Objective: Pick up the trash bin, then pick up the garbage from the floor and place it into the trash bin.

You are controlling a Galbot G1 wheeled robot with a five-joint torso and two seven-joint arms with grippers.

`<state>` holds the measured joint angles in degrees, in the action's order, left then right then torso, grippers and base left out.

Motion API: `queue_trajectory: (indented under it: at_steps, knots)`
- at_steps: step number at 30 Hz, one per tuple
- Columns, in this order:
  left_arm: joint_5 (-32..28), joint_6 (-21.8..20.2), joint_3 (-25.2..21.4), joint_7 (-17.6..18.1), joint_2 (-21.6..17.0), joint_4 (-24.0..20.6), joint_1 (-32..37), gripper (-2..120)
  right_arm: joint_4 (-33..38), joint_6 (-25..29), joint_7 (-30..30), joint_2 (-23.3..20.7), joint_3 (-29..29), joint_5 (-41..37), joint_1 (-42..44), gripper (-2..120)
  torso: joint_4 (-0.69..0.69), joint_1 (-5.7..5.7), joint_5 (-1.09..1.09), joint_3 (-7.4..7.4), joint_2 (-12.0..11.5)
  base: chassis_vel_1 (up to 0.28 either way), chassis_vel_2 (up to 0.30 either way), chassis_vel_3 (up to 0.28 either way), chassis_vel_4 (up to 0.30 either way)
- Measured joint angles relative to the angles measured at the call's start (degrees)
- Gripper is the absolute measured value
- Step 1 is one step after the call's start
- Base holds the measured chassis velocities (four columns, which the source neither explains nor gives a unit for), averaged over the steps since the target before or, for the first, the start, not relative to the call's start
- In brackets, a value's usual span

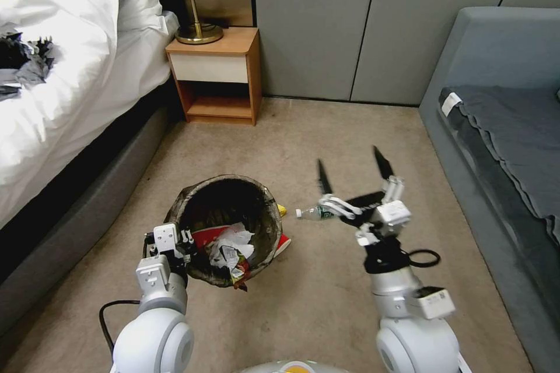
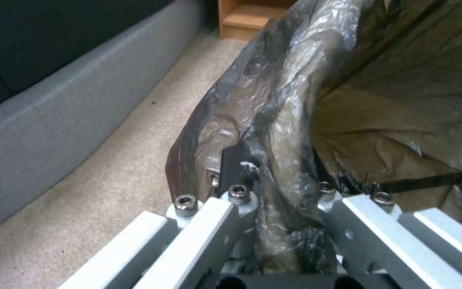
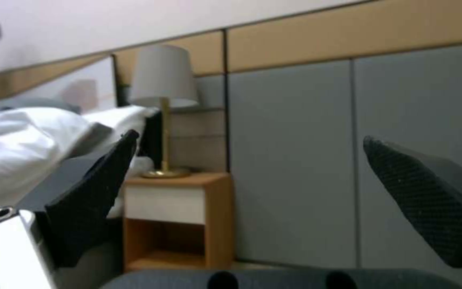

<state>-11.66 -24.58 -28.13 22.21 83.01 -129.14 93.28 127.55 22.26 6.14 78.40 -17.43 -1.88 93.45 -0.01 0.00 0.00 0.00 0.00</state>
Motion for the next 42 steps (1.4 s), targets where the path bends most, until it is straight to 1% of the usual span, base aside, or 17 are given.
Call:
queue_trajectory:
  at_steps: [6,18,31,35,42]
  knots:
    - [-0.7,0.0,-0.6,0.1,0.0,-0.3,-0.5,2,-3.5,2.8,1.2,0.7,-2.0,0.6,4.5,100,0.00,0.00,0.00,0.00,0.0,0.000,0.000,0.000,0.000]
    - [-0.9,-0.1,-0.3,0.2,0.1,-0.4,-0.6,2,-7.5,4.1,1.8,1.1,-2.3,0.8,5.1,100,0.01,0.00,-0.01,0.00,0.0,0.000,0.000,0.000,0.000]
    - [-1.0,0.0,0.2,0.2,0.1,-0.2,-0.7,2,-7.7,3.8,1.7,1.1,-1.7,0.7,3.7,100,0.01,0.00,-0.01,0.00,0.0,0.000,0.000,0.000,0.000]
    - [-1.0,0.0,0.2,0.2,0.0,-0.2,-0.7,2,-7.9,3.7,3.1,1.6,-1.5,1.0,2.5,100,0.01,0.00,-0.01,0.00,0.0,0.000,0.000,0.000,0.000]
    - [-1.1,0.0,0.2,0.2,-0.1,-0.1,-0.9,2,-7.9,3.1,3.2,1.8,-1.0,1.8,2.7,100,0.00,0.00,-0.01,0.00,0.0,0.000,0.000,0.000,0.000]
